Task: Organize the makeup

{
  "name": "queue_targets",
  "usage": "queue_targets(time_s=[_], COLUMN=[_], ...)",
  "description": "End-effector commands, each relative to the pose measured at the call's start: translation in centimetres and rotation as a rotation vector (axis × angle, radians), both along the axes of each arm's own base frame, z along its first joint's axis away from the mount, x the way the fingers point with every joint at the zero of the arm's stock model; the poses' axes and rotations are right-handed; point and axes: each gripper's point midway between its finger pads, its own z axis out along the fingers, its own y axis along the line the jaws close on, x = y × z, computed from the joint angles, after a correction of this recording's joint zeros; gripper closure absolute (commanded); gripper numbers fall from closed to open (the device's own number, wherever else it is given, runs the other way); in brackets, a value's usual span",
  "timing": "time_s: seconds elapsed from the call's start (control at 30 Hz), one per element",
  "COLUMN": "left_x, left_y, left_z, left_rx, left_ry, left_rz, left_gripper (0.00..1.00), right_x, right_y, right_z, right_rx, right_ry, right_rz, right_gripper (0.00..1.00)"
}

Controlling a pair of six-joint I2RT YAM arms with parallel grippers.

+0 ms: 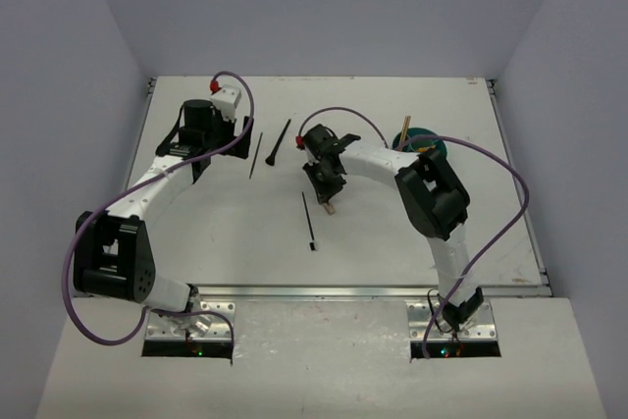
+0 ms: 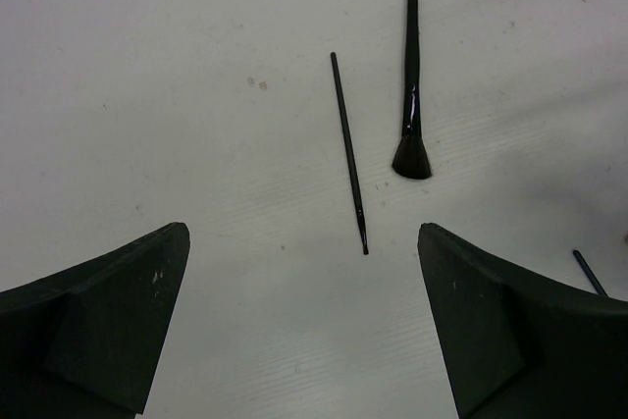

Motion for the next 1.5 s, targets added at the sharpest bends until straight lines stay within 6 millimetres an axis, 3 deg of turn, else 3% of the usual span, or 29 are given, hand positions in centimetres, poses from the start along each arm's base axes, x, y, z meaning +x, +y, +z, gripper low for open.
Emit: queue_targets(time_s=[0.0, 0.03, 0.13, 0.2, 0.27, 0.3, 0.33, 0.37, 0.43, 0.6, 0.67, 0.77, 0.97, 1.2, 1.47], left_x=[0.5, 0.4, 0.4, 0.3, 0.3, 0.2, 0.2, 0.1, 0.1, 0.1, 0.1, 0.0, -0.2, -0.2, -0.4], left_y=[-0.2, -0.3, -0.6, -0.7, -0.8, -0.8, -0.8, -0.9, -0.9, -1.1, -1.3, -1.4, -1.2, -1.4, -1.1], left_z=[2.5, 2.5, 2.5, 2.5, 2.5, 2.5, 2.5, 2.5, 2.4, 2.4, 2.3, 2.3, 2.5, 2.6, 2.6], left_rx=[-0.03, -0.031, -0.041, -0.044, -0.044, -0.044, -0.043, -0.044, -0.042, -0.051, -0.055, -0.058, -0.046, -0.053, -0.057], left_ry=[-0.079, -0.079, -0.078, -0.08, -0.081, -0.081, -0.082, -0.083, -0.082, -0.081, -0.081, -0.079, -0.082, -0.085, -0.076], left_rz=[-0.003, -0.005, -0.019, -0.028, -0.034, -0.034, -0.034, -0.038, -0.043, -0.056, -0.062, -0.066, -0.067, -0.076, -0.075], left_gripper=[0.0, 0.0, 0.0, 0.0, 0.0, 0.0, 0.0, 0.0, 0.0, 0.0, 0.0, 0.0, 0.0, 0.0, 0.0], right_x=[2.4, 2.7, 3.5, 3.7, 4.5, 4.6, 5.1, 5.6, 5.5, 5.0, 4.3, 4.4, 3.9, 3.9, 4.6], right_y=[-1.9, -1.6, -0.1, -0.4, -2.2, -3.5, -5.3, -8.1, -11.3, -17.3, -17.5, -20.3, -21.9, -22.4, -22.9], right_z=[4.5, 4.5, 11.0, 15.8, 20.7, 20.1, 21.9, 21.0, 21.1, 21.8, 21.8, 21.1, 20.3, 18.5, 17.9], right_rx=[0.052, 0.073, 0.295, 0.432, 0.545, 0.551, 0.579, 0.557, 0.529, 0.532, 0.531, 0.501, 0.489, 0.449, 0.44], right_ry=[-0.171, -0.198, -0.432, -0.622, -0.789, -0.782, -0.842, -0.853, -0.932, -1.063, -1.102, -1.118, -1.14, -1.128, -1.122], right_rz=[0.059, 0.071, 0.238, 0.312, 0.317, 0.296, 0.254, 0.205, 0.218, 0.172, 0.238, 0.197, 0.205, 0.241, 0.271], right_gripper=[1.0, 1.0, 1.0, 1.0, 1.0, 1.0, 1.0, 1.0, 1.0, 1.0, 1.0, 1.0, 1.0, 1.0, 1.0])
